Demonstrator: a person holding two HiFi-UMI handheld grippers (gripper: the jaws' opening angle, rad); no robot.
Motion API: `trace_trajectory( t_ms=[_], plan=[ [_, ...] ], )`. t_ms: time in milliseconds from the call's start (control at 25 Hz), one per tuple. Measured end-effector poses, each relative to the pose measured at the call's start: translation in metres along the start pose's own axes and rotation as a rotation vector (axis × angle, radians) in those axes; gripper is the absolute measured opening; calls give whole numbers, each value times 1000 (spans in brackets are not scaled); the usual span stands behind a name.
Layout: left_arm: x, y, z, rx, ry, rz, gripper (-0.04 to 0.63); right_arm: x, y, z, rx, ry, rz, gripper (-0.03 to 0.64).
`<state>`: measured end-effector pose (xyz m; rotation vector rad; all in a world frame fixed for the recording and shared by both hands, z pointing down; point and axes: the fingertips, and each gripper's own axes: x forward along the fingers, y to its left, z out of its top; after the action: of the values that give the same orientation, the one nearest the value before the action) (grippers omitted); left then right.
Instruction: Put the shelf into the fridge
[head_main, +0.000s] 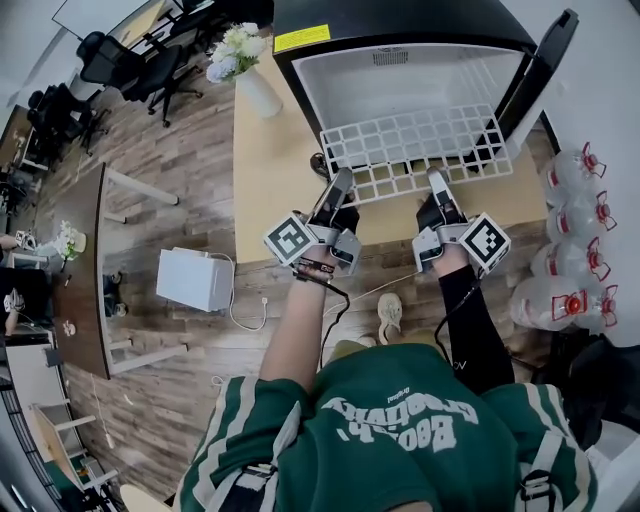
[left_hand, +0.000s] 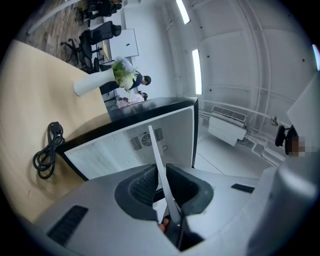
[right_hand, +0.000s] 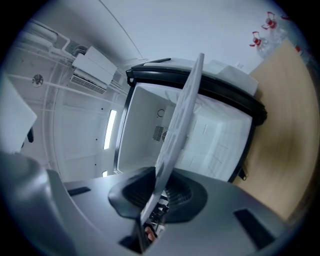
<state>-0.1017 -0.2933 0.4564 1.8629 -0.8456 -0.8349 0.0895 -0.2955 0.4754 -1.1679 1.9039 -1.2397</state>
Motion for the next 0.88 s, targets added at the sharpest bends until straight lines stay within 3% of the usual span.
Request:
trace_trajectory(
  t_ms=[320,760,880],
  plan=[
    [9,-6,11,10,-27,-5,48,7,6,7,-40,13,27,55],
    [26,0,23,-20,-58,16,44,21,16,9,31,9,70,54],
    [27,9,23,-32,-65,34,45,22,8,10,17,22,27,54]
  ],
)
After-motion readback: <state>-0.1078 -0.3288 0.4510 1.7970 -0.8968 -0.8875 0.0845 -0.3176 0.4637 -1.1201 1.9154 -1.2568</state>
